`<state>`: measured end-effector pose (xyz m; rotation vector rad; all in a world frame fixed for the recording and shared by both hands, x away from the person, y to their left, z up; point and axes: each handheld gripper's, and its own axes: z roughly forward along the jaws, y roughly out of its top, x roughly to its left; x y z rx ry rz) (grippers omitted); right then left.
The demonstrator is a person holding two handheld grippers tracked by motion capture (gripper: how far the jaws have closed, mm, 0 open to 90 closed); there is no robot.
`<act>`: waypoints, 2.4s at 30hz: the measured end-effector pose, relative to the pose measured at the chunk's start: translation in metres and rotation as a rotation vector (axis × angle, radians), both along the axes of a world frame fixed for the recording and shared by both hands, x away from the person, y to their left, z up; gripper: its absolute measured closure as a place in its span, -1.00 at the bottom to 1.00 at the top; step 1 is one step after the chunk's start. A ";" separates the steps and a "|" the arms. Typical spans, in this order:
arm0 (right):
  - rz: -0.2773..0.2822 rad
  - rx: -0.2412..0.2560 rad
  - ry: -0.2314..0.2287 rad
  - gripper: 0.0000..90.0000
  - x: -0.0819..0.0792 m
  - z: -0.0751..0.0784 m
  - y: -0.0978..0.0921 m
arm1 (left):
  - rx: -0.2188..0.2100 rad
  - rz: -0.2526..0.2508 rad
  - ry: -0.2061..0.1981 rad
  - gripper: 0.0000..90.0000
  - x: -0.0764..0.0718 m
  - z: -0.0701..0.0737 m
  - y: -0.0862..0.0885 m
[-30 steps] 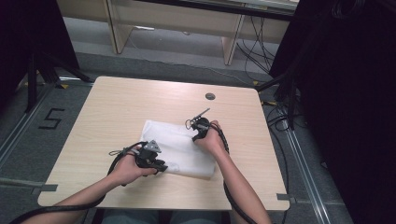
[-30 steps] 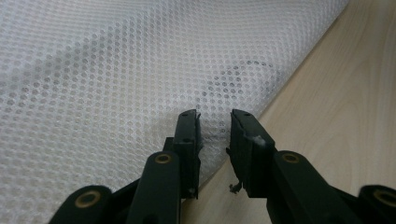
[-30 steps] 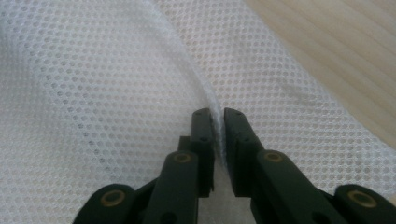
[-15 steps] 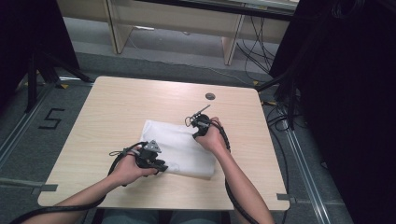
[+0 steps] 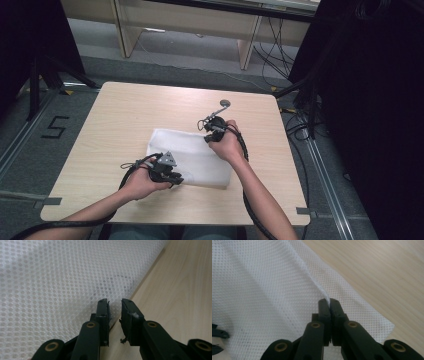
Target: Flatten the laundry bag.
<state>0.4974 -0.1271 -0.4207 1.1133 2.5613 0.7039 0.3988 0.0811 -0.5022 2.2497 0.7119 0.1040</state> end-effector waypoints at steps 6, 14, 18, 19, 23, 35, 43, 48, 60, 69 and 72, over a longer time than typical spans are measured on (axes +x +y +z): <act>0.013 0.035 -0.018 1.00 -0.011 0.017 0.001 | 0.064 -0.016 -0.003 0.70 0.010 0.002 0.001; 0.049 0.045 -0.030 1.00 -0.029 0.034 0.013 | 0.032 0.047 -0.030 0.63 0.021 -0.003 -0.003; 0.097 0.045 -0.070 1.00 -0.038 0.039 0.017 | 0.032 0.045 -0.038 0.55 0.020 -0.001 -0.002; 0.097 0.045 -0.070 1.00 -0.038 0.039 0.017 | 0.032 0.045 -0.038 0.55 0.020 -0.001 -0.002; 0.130 0.050 -0.101 1.00 -0.048 0.041 0.017 | 0.058 0.013 -0.032 0.59 0.012 0.011 0.011; 0.129 0.088 -0.169 1.00 -0.076 0.031 0.006 | 0.018 0.077 0.040 0.70 -0.019 0.016 0.071; 0.164 0.082 -0.193 1.00 -0.075 0.033 0.007 | 0.087 -0.034 0.024 0.74 -0.013 0.015 0.045; 0.181 0.089 -0.195 1.00 -0.078 0.035 0.010 | 0.133 -0.040 0.008 0.78 -0.003 0.008 0.032; 0.164 0.112 -0.179 1.00 -0.082 0.042 0.017 | 0.150 0.004 -0.024 0.78 0.018 0.003 0.020; 0.199 0.108 -0.205 1.00 -0.080 0.042 0.019 | 0.083 0.078 -0.028 0.72 0.023 -0.001 0.011; 0.187 0.109 -0.196 0.99 -0.086 0.039 0.019 | 0.092 0.062 -0.034 0.68 0.018 0.004 0.019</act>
